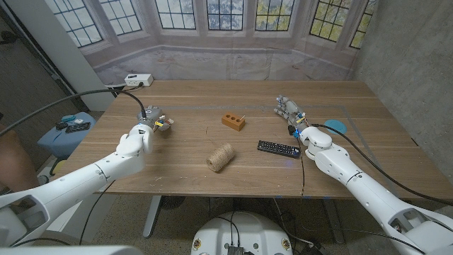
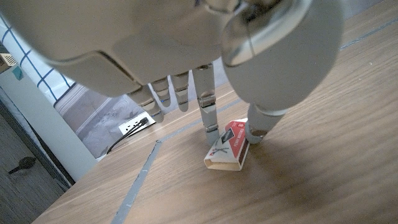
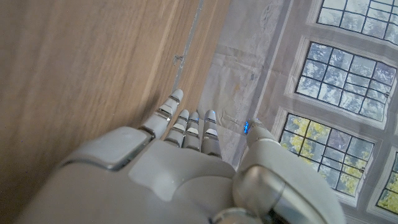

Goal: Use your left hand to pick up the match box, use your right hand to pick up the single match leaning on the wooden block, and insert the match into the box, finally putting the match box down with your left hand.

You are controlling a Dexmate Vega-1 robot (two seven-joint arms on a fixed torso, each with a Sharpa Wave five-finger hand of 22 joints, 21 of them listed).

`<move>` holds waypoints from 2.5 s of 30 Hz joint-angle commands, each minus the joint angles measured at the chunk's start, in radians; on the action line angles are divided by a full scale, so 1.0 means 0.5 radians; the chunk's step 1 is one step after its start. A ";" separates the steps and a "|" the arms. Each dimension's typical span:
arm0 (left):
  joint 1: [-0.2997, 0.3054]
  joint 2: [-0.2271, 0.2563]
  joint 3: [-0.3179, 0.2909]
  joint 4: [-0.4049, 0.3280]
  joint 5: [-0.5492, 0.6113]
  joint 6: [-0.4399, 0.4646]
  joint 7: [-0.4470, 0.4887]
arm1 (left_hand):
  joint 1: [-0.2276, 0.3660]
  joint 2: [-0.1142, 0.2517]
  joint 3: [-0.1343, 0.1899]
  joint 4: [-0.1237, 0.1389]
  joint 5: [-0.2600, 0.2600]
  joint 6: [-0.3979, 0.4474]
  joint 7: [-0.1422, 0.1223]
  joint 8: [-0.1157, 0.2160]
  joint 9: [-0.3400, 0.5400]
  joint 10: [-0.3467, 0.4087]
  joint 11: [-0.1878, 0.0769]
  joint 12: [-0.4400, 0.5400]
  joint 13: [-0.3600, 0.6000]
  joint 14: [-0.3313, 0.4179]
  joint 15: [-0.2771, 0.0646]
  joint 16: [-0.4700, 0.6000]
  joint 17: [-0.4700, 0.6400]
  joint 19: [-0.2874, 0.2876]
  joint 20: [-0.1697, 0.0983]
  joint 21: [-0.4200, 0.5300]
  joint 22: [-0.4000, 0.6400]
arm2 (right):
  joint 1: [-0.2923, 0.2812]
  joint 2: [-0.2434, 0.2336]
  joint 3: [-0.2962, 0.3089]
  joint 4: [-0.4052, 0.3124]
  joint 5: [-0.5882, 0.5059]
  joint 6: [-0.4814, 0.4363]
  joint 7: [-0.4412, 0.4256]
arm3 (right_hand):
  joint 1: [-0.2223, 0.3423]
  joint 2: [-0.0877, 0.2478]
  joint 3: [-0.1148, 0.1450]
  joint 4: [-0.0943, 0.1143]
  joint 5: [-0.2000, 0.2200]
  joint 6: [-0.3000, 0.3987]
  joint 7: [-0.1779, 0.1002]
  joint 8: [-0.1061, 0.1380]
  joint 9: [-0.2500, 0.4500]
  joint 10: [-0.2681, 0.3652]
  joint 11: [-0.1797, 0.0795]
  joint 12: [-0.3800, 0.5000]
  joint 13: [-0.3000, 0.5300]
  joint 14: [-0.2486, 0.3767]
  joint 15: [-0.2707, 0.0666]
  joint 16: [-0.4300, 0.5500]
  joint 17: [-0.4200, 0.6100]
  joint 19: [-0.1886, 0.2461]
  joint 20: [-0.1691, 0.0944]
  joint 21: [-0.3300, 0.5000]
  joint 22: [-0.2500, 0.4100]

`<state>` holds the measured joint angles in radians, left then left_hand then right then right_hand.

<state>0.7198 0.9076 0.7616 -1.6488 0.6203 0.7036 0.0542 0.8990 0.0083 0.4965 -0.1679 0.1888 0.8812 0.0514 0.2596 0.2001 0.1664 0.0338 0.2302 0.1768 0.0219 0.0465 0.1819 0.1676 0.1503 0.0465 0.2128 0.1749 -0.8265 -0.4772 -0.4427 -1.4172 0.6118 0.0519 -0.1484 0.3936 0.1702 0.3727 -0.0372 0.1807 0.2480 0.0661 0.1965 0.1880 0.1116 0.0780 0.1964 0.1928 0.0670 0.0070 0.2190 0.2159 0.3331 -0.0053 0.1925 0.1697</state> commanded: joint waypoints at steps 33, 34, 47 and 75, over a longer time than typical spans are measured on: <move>0.033 0.040 -0.025 -0.152 0.055 0.073 0.017 | 0.077 -0.007 -0.016 -0.002 0.011 0.125 -0.068 -0.002 0.012 0.083 -0.014 -0.012 0.003 0.065 -0.020 0.006 0.004 0.063 -0.021 0.004 0.005 | -0.042 -0.028 0.018 -0.053 0.018 0.020 0.015 | -0.018 0.003 0.001 -0.009 -0.004 0.009 0.015 -0.001 0.008 0.008 0.005 0.006 0.008 0.005 0.019 0.012 0.009 0.013 0.022 0.012 0.008; 0.034 0.037 -0.024 -0.156 0.061 0.088 0.014 | 0.078 -0.007 -0.017 -0.002 0.011 0.126 -0.068 -0.003 0.012 0.083 -0.009 -0.012 0.003 0.064 -0.020 0.005 0.004 0.063 -0.020 0.004 0.005 | -0.044 -0.027 0.019 -0.054 0.021 0.022 0.016 | -0.018 0.003 0.002 -0.009 -0.004 0.010 0.015 -0.001 0.008 0.007 0.005 0.006 0.008 0.004 0.019 0.012 0.009 0.013 0.022 0.012 0.008; 0.060 0.043 -0.038 -0.199 0.069 0.092 0.024 | 0.086 -0.007 -0.023 0.001 0.011 0.132 -0.068 -0.006 0.015 0.087 -0.016 -0.019 0.003 0.068 -0.022 0.002 0.004 0.064 -0.018 0.000 0.005 | -0.064 -0.050 0.024 -0.087 0.025 0.012 0.019 | -0.018 0.003 0.002 -0.011 -0.004 0.010 0.017 -0.001 0.008 0.007 0.004 0.006 0.008 0.003 0.019 0.011 0.009 0.015 0.024 0.012 0.008; 0.049 0.005 -0.047 -0.277 0.114 0.074 0.027 | 0.108 -0.003 -0.034 0.003 0.013 0.156 -0.072 0.002 0.038 0.103 -0.018 -0.029 0.004 0.081 -0.025 0.000 0.004 0.072 -0.021 -0.005 0.006 | -0.087 -0.100 0.043 -0.154 0.020 0.007 0.020 | -0.020 0.004 0.004 -0.013 -0.004 0.012 0.018 -0.001 0.008 0.007 0.005 0.006 0.008 0.002 0.020 0.011 0.009 0.014 0.025 0.011 0.008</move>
<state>0.7509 0.9196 0.7388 -1.7725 0.6669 0.7471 0.0702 0.9270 -0.0101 0.4835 -0.1639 0.1885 0.9501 0.0138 0.2591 0.2156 0.2092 0.0231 0.2181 0.1773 0.0540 0.0322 0.1819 0.1679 0.1752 0.0357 0.2128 0.1746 -0.8626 -0.5131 -0.4269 -1.4757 0.6243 0.0535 -0.1403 0.3936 0.1702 0.3726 -0.0372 0.1807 0.2520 0.0699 0.1965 0.1880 0.1117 0.0779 0.1964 0.1928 0.0646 0.0130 0.2190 0.2158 0.3386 0.0001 0.1925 0.1697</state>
